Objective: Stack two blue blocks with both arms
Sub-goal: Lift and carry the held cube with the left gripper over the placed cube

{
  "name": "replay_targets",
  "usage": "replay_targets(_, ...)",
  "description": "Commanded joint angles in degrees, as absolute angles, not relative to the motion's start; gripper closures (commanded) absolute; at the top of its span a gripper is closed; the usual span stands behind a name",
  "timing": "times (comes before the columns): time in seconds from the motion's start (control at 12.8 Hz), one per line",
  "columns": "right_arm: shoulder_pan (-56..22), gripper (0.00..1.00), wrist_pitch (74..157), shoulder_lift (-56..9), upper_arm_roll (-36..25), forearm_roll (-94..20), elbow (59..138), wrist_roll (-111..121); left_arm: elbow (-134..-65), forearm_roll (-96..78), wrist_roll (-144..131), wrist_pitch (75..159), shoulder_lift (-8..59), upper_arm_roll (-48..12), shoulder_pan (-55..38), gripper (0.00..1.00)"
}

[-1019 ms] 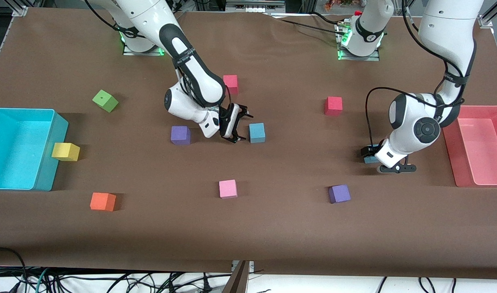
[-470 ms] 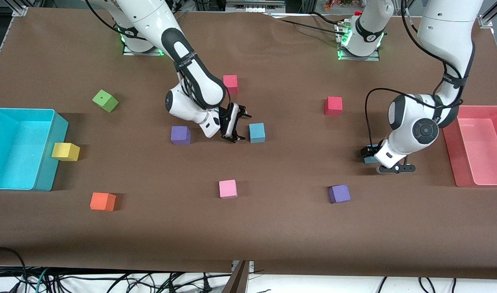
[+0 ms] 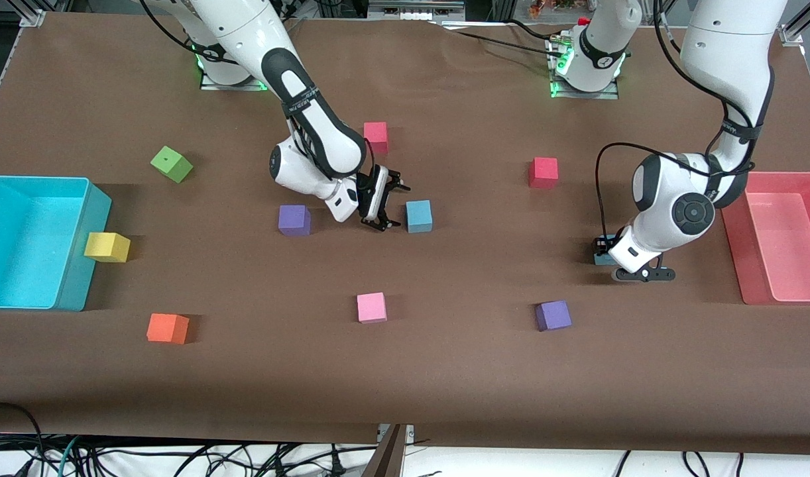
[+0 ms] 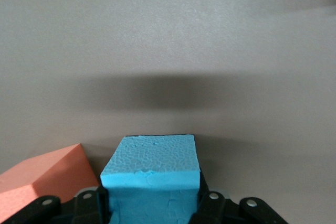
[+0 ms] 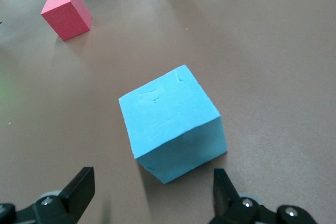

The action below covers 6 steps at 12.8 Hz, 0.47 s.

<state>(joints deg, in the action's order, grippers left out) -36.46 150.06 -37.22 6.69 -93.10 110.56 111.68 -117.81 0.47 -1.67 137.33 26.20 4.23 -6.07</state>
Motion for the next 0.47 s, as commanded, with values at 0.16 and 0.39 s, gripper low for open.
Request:
replay_targets(0.16,-36.39,0.00,150.38,-36.91,7.21,-94.92,110.92,113.55,-113.57,1.14,0.53,124.48,17.68,3.87,-6.94,1.00)
replay_targets(0.39,-36.47,0.00,150.38,-36.83,7.29,-95.01,111.00,113.55,-110.05,-2.63,-0.17,120.33,16.44,0.46,-8.26,1.00)
